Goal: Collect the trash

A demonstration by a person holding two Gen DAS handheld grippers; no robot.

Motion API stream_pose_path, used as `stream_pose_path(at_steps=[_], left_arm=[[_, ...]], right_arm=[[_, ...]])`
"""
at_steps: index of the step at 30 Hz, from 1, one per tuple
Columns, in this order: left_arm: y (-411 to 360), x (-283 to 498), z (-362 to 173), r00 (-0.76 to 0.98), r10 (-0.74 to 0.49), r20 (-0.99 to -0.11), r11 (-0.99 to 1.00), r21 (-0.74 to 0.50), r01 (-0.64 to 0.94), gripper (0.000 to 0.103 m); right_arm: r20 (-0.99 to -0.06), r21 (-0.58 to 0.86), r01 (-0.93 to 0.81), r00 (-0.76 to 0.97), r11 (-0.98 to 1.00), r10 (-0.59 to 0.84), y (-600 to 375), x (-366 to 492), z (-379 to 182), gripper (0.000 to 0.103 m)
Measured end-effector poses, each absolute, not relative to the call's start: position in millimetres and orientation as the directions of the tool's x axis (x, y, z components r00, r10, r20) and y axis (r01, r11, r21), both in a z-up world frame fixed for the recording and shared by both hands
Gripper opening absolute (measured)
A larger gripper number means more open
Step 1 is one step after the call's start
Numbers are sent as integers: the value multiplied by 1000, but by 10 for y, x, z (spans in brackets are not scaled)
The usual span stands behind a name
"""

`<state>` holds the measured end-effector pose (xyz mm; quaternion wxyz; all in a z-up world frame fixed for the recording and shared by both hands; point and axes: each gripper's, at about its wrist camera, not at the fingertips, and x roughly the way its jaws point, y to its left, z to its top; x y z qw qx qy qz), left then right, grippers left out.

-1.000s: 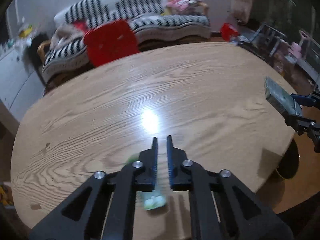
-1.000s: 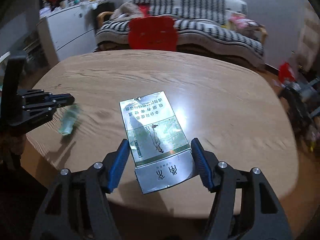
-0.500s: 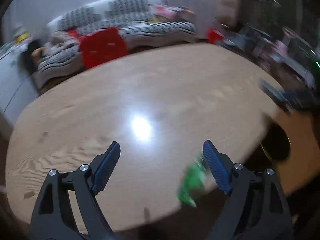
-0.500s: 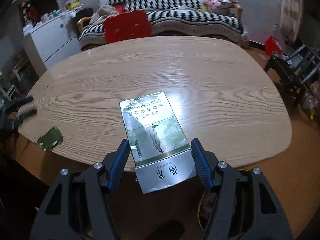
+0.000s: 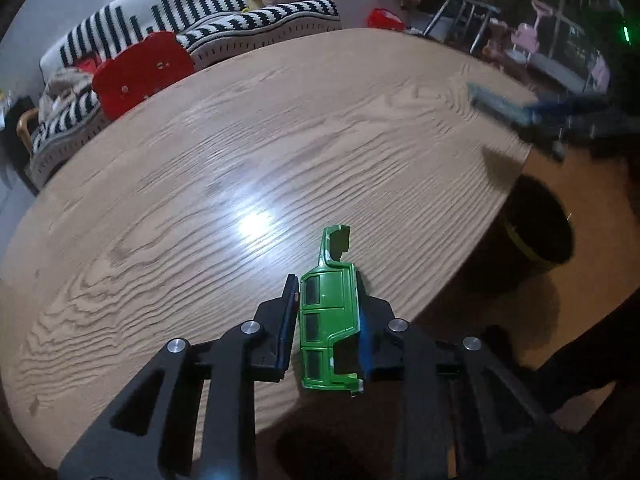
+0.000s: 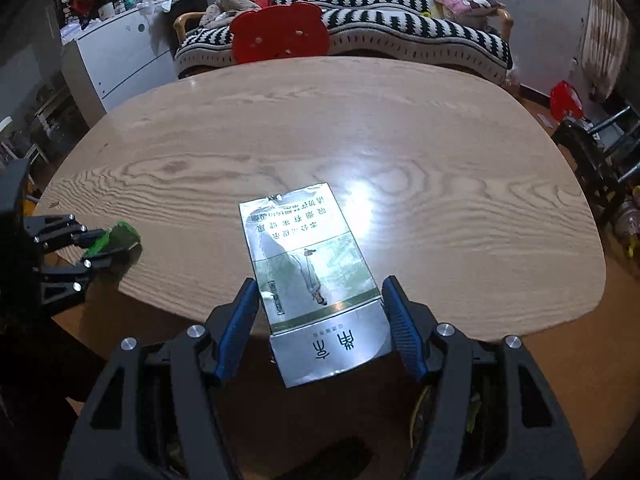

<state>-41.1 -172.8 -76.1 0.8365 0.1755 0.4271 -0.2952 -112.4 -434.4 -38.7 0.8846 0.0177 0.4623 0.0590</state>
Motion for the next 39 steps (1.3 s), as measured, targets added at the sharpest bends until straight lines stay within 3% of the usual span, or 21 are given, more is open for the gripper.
stream_pose_path(at_steps=[5,15,24,39], left_arm=[[-2191,-493,-505,483,-400,-779,749,26,662,25],[-3494,-873,-503,408,-437,-801,717,-37,696,25],[-4501,-1493,-814,312,-514,-799,613,-88,785,25],[-4914,-1492,-1087,258,-517,-816,584,-115,804,25]], right_arm=[[-800,85,-54,592,995,101,-4592,-1371,-300,62],[-782,61,133,622,989,-35,-5578,-2143,-124,63],[-844,72,336,522,939,-122,-6357,-2690,-557,63],[-874,63,326,474,943,-105,-6398,-2632,-839,63]])
